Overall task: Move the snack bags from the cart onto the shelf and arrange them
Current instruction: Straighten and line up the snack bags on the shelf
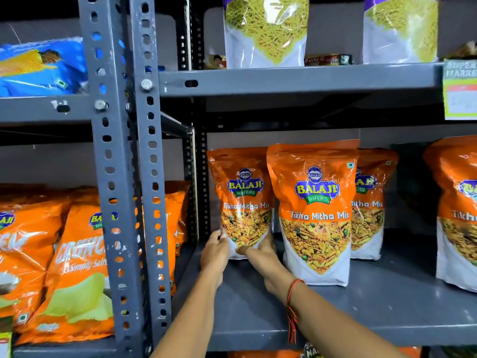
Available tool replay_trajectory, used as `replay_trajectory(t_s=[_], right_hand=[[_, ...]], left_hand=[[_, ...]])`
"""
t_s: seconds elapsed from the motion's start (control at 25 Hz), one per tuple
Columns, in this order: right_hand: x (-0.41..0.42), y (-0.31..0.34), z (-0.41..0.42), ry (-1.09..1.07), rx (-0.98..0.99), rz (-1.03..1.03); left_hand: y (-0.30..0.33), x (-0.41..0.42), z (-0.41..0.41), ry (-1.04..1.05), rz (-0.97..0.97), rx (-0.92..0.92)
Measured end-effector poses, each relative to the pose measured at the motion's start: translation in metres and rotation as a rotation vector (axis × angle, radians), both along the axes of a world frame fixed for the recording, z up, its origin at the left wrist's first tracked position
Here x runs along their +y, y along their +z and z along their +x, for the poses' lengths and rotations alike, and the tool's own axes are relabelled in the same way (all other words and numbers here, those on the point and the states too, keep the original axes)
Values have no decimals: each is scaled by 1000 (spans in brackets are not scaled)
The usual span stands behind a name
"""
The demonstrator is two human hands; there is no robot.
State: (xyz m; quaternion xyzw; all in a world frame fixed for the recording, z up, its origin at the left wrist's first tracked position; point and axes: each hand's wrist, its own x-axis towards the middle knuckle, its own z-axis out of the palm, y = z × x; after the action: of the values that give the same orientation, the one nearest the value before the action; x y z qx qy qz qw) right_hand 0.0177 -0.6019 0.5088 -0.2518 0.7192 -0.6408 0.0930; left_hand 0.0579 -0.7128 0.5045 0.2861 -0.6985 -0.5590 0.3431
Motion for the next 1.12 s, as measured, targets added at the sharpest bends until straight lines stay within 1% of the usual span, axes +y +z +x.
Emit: replay_trajectory(t_s=[0.24, 0.4, 0.48, 0.52, 0.56, 0.64, 0.68, 0.72, 0.76, 0.8, 0.84, 0.88, 0.92, 1.0, 1.04, 1.08, 1.12], right_hand=[[4, -2, -4, -26, -54, -42], [3, -1, -3, -34, -58, -66], [4, 1, 5, -71, -23, -29], [4, 1, 8, -94, 14, 30], [5, 2, 13, -90, 41, 68], [10, 4, 26, -25, 112, 59], [16, 4, 32, 1, 180, 27], [25, 3, 34, 4, 276, -29], [39, 4, 35, -24, 387, -98], [55, 6, 38, -68, 495, -180], [73, 9, 37, -143, 597, -266], [94, 11, 31, -231, 680, -336], [113, 14, 23, -318, 713, -391], [147, 17, -1, -435, 630, -427], [162, 18, -15, -441, 553, -398], [175, 18, -30, -388, 472, -345], [185, 16, -42, -267, 372, -279]], left_hand=[[-4, 12, -4, -76, -117, -67], [-7, 9, -7, -91, -138, -96], [-7, 10, -6, -103, -116, -76], [-7, 12, -5, -91, -111, -64], [-5, 14, -3, -40, -137, -61], [0, 19, 5, 176, -252, -46], [4, 22, 11, 283, -295, 14], [8, 27, 16, 343, -320, 114], [10, 33, 19, 356, -342, 225], [11, 39, 21, 322, -373, 302], [12, 47, 21, 243, -404, 341], [12, 57, 18, 134, -418, 344], [12, 65, 14, 10, -407, 312], [9, 80, 6, -235, -328, 177], [7, 85, 1, -336, -278, 95], [5, 89, -3, -423, -221, 35], [2, 92, -7, -506, -162, 3]])
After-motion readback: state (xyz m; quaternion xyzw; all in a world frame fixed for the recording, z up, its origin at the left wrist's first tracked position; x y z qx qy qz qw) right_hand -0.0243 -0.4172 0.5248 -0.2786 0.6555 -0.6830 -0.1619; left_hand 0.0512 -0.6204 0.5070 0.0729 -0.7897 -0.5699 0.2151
